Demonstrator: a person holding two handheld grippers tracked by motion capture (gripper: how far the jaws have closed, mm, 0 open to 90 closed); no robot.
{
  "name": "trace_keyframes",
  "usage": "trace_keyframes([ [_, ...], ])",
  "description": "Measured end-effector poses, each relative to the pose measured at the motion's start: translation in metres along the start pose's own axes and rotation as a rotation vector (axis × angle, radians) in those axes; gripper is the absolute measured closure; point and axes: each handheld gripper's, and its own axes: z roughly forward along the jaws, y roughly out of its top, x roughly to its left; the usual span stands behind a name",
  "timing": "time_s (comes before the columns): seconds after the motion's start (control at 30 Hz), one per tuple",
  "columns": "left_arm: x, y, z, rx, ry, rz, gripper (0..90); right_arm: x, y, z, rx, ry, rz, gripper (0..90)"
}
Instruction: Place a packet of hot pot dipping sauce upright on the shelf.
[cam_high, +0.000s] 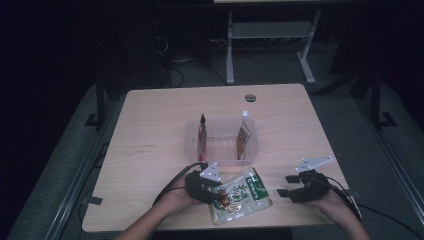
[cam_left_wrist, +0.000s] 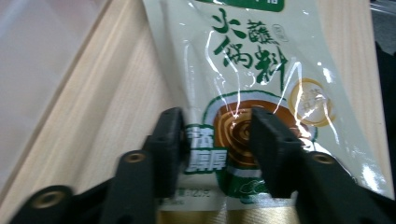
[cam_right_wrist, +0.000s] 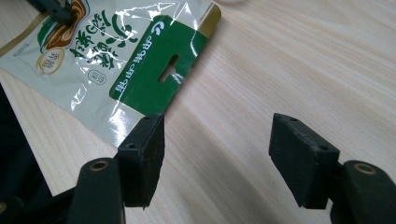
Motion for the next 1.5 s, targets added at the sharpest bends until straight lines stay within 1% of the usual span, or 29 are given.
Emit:
trace_keyframes([
  [0.03, 0.001, 0.000, 0.000, 0.000, -0.001, 0.005, 62.9, 0.000, 0.000, 0.001, 0.000, 0.001, -0.002, 35.4],
  [0.13, 0.002, -0.001, 0.000, -0.011, -0.009, -0.015, 72.3, 0.001, 0.001, 0.001, 0.004, 0.003, 0.000, 36.0],
  [0.2, 0.002, -0.001, 0.000, -0.015, -0.020, -0.035, 78.0, 0.003, 0.001, 0.001, 0.001, 0.001, -0.014, 36.4],
  [0.27, 0.003, 0.000, -0.001, -0.015, -0.024, -0.044, 84.7, 0.003, 0.001, 0.001, -0.003, 0.004, -0.014, 36.5],
  [0.3, 0.003, 0.000, -0.001, -0.015, -0.028, -0.048, 86.2, 0.003, 0.000, 0.000, -0.002, 0.003, -0.013, 36.5],
  [0.4, 0.006, -0.002, -0.003, -0.027, -0.053, -0.076, 88.5, 0.002, 0.000, 0.000, -0.022, 0.010, -0.001, 36.1],
  [0.43, 0.008, -0.002, -0.003, -0.037, -0.064, -0.089, 89.1, 0.002, 0.000, 0.000, -0.024, 0.013, 0.004, 35.8],
  [0.47, 0.009, -0.004, -0.004, -0.047, -0.075, -0.104, 89.5, 0.001, 0.000, -0.001, -0.027, 0.011, -0.002, 35.0],
  [0.53, 0.012, -0.005, -0.006, -0.058, -0.097, -0.113, 89.9, 0.001, -0.001, -0.002, -0.040, 0.009, 0.003, 34.3],
  [0.57, 0.012, -0.006, -0.007, -0.068, -0.107, -0.125, 90.0, 0.001, -0.001, -0.002, -0.049, 0.007, 0.002, 33.6],
  [0.6, 0.013, -0.006, -0.008, -0.081, -0.118, -0.129, 90.0, 0.002, 0.000, -0.003, -0.054, 0.004, 0.011, 33.3],
  [0.63, 0.013, -0.005, -0.010, -0.088, -0.121, -0.121, 90.0, 0.002, 0.000, -0.004, -0.068, -0.002, 0.009, 33.2],
  [0.67, 0.013, -0.005, -0.012, -0.099, -0.122, -0.121, 90.0, 0.002, 0.000, -0.005, -0.073, 0.003, 0.012, 33.9],
  [0.77, 0.014, -0.004, -0.019, -0.124, -0.127, -0.113, 90.0, 0.002, 0.002, -0.006, -0.085, 0.044, 0.023, 33.1],
  [0.8, 0.013, -0.004, -0.021, -0.140, -0.131, -0.122, 90.0, 0.002, 0.002, -0.006, -0.093, 0.056, 0.024, 31.5],
  [0.83, 0.014, -0.004, -0.025, -0.150, -0.135, -0.110, 90.0, 0.004, 0.003, -0.007, -0.094, 0.069, 0.036, 29.6],
  [0.93, 0.014, -0.005, -0.031, -0.173, -0.150, -0.110, 90.0, 0.006, 0.007, -0.007, -0.106, 0.101, 0.030, 27.2],
  [1.03, 0.013, -0.006, -0.039, -0.188, -0.158, -0.094, 90.0, 0.008, 0.011, -0.006, -0.123, 0.137, 0.043, 27.9],
  [1.17, 0.012, -0.008, -0.049, -0.222, -0.170, -0.080, 90.0, 0.009, 0.018, -0.007, -0.169, 0.197, 0.046, 32.6],
  [1.2, 0.012, -0.009, -0.051, -0.228, -0.176, -0.084, 90.0, 0.009, 0.020, -0.006, -0.177, 0.205, 0.045, 34.6],
  [1.3, 0.010, -0.012, -0.057, -0.240, -0.177, -0.073, 90.0, 0.010, 0.028, -0.004, -0.185, 0.232, 0.032, 38.5],
  [1.37, 0.008, -0.014, -0.061, -0.249, -0.171, -0.070, 90.0, 0.012, 0.035, 0.001, -0.180, 0.257, 0.022, 41.2],
  [1.47, 0.005, -0.017, -0.068, -0.260, -0.160, -0.068, 90.0, 0.012, 0.046, 0.012, -0.148, 0.346, 0.018, 43.3],
  [1.5, 0.004, -0.019, -0.070, -0.266, -0.159, -0.071, 90.0, 0.012, 0.048, 0.015, -0.142, 0.356, 0.011, 44.7],
])
